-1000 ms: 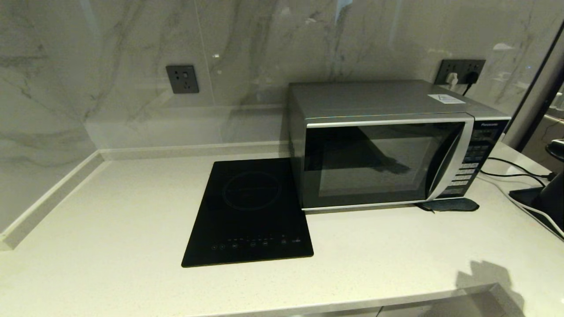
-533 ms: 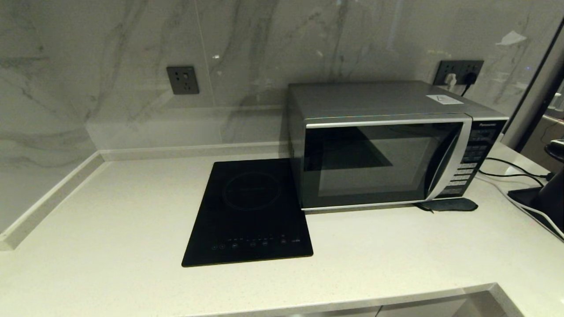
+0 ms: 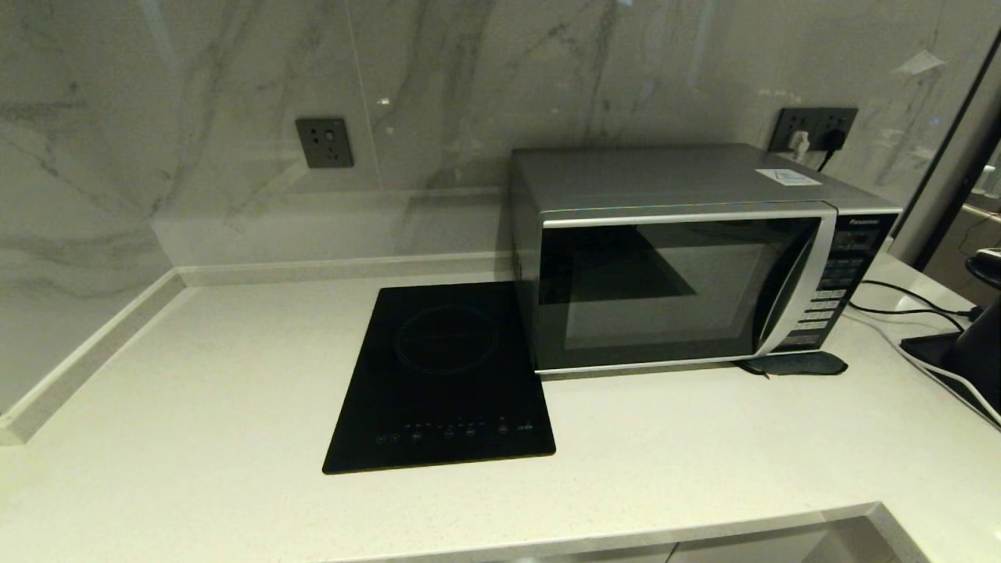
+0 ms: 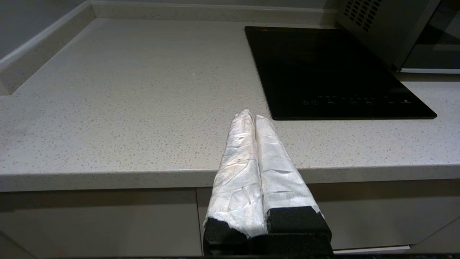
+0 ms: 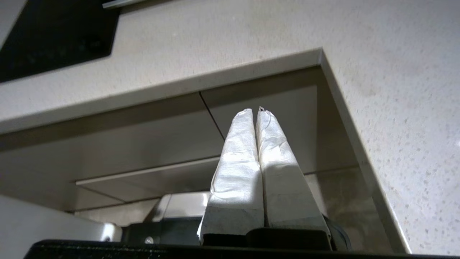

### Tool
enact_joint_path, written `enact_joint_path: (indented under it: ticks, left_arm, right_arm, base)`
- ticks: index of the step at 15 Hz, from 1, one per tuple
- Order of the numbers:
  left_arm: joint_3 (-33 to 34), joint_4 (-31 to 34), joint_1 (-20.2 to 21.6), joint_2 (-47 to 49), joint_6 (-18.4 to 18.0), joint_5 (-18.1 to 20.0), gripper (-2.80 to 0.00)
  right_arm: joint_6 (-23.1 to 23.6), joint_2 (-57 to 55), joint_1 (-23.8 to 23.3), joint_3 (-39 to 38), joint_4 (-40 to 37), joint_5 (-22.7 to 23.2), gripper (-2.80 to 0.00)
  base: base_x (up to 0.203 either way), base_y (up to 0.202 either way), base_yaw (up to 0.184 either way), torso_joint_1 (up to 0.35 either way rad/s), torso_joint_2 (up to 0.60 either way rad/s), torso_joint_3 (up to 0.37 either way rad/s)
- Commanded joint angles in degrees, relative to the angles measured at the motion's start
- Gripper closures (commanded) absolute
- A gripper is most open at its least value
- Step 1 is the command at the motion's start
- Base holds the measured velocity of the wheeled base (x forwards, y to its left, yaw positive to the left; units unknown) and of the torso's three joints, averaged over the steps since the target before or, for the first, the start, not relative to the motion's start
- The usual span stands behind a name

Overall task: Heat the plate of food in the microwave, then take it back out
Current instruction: Open the microwave oven

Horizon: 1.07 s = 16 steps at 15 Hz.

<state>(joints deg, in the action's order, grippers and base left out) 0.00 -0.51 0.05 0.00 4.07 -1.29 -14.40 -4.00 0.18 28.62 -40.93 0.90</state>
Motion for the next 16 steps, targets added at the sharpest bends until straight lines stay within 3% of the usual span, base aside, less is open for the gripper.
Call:
enact_joint_path:
  ticks: [1, 3, 5, 8, 16]
  left_arm:
    - [0.0, -0.02, 0.04, 0.09, 0.06, -0.03, 0.0]
    - [0.0, -0.02, 0.04, 0.09, 0.06, -0.03, 0.0]
    - [0.0, -0.02, 0.04, 0.09, 0.06, -0.03, 0.0]
    - [0.0, -0.02, 0.04, 0.09, 0.06, -0.03, 0.0]
    - [0.0, -0.02, 0.04, 0.09, 0.06, -0.03, 0.0]
  right_arm:
    - [0.53, 4.01, -0.01, -3.62, -0.96, 0.31, 0.0]
    - [0.71, 4.0, -0.01, -9.18, 5.37, 0.05, 0.0]
    - [1.81, 4.0, -0.01, -16.25, 17.11, -2.2, 0.0]
    - [7.19, 3.99, -0.01, -23.68, 30.35, -4.97, 0.0]
    - [5.53, 4.0, -0.01, -25.46, 32.58, -4.33, 0.0]
  base:
    - [0.0, 0.0, 0.0, 0.0, 0.0, 0.0]
    - [0.0, 0.0, 0.0, 0.0, 0.0, 0.0]
    - [0.0, 0.0, 0.0, 0.0, 0.0, 0.0]
    - [0.0, 0.0, 0.0, 0.0, 0.0, 0.0]
    - [0.0, 0.0, 0.0, 0.0, 0.0, 0.0]
